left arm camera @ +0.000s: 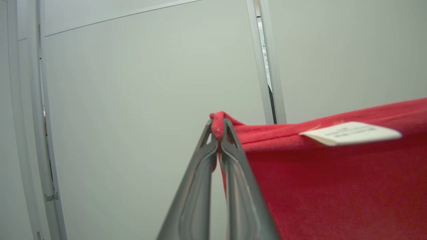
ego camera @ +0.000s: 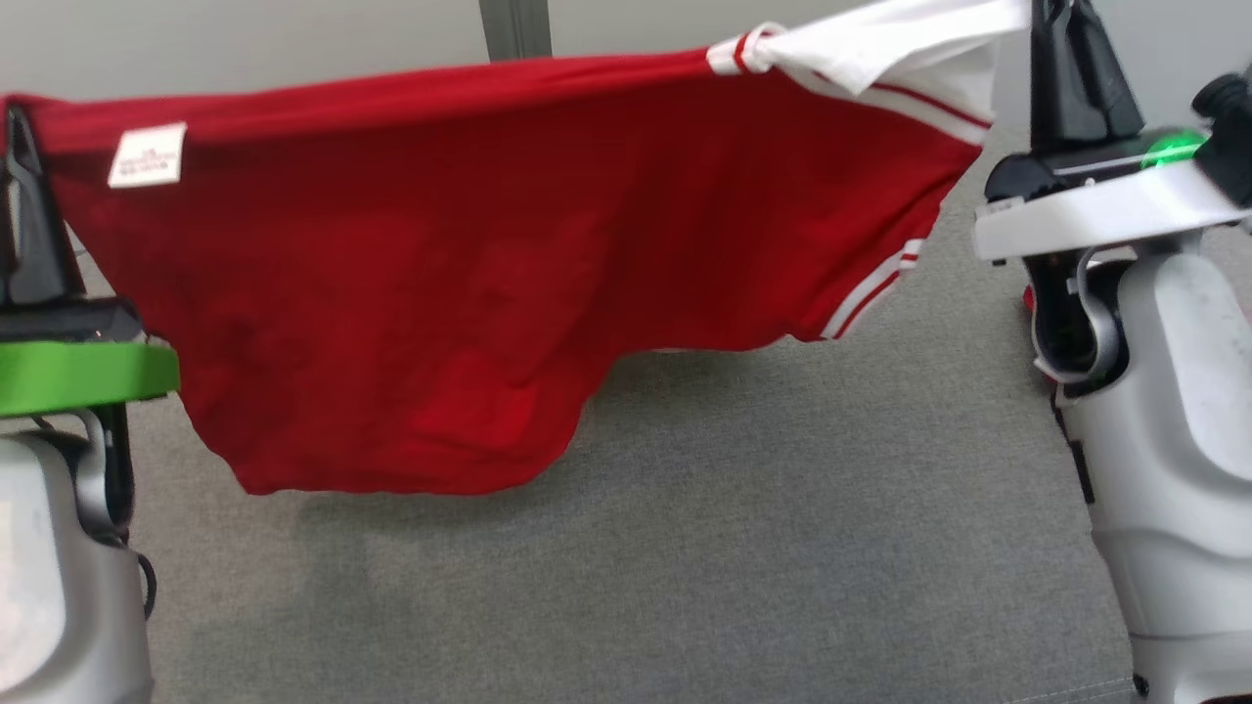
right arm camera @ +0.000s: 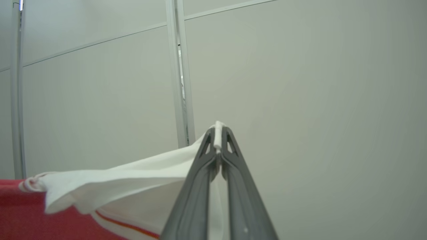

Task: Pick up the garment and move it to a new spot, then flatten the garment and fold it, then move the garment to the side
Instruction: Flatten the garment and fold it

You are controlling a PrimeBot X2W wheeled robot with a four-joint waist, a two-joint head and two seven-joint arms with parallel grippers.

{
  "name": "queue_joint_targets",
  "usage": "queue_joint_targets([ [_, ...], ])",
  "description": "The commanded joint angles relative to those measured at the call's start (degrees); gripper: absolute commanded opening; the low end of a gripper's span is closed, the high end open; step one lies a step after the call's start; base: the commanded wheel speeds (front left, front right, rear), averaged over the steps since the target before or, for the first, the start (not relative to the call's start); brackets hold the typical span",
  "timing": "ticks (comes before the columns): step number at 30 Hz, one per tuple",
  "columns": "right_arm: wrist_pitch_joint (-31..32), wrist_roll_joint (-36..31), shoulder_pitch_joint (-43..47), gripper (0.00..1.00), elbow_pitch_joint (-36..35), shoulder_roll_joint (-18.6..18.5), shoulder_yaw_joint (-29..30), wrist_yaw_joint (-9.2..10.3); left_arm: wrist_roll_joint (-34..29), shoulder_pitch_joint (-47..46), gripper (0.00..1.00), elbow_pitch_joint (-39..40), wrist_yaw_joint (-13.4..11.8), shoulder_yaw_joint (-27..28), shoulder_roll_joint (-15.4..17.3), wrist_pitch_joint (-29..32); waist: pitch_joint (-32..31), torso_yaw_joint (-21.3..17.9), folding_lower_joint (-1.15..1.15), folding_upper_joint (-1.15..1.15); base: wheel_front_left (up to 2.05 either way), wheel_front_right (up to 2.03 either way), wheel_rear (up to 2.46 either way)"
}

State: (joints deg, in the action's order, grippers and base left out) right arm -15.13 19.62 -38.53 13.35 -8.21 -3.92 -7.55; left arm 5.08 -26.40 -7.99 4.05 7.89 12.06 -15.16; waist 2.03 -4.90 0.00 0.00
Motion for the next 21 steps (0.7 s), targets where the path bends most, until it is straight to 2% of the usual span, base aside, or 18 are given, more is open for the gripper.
queue_joint_targets([
  [1,0.0,-0.37,-2.21,0.0,-0.12,-1.36,-0.01,0.12,-0.3,-2.35,0.0,0.19,0.17,0.51,1.24,0.05,0.66,-1.01,0.0,0.0,0.0,0.0,0.0],
  [7,0.01,-1.64,-11.6,0.0,4.22,-3.47,-0.99,0.12,-1.19,-10.79,0.0,-3.54,0.48,-0.59,3.87,1.58,6.33,-0.84,0.0,0.0,0.0,0.0,0.0],
  [14,0.02,-5.62,-24.22,0.0,14.54,-3.26,-0.63,0.12,-1.99,-22.44,0.0,-13.51,0.49,-3.77,3.61,4.48,17.13,0.23,0.0,0.0,0.0,0.0,0.0],
  [18,0.02,-9.14,-34.2,0.0,18.58,-3.44,2.85,0.13,-2.85,-32.75,0.0,-19.15,-0.41,-5.01,3.48,2.91,23.21,0.99,0.0,0.0,0.0,0.0,0.0],
  [21,0.01,-12.57,-40.51,0.0,18.16,-3.62,6.19,0.14,-3.64,-39.85,0.0,-21.64,-1.57,-5.37,3.75,1.04,25.71,1.48,0.0,0.0,0.0,0.0,0.0],
])
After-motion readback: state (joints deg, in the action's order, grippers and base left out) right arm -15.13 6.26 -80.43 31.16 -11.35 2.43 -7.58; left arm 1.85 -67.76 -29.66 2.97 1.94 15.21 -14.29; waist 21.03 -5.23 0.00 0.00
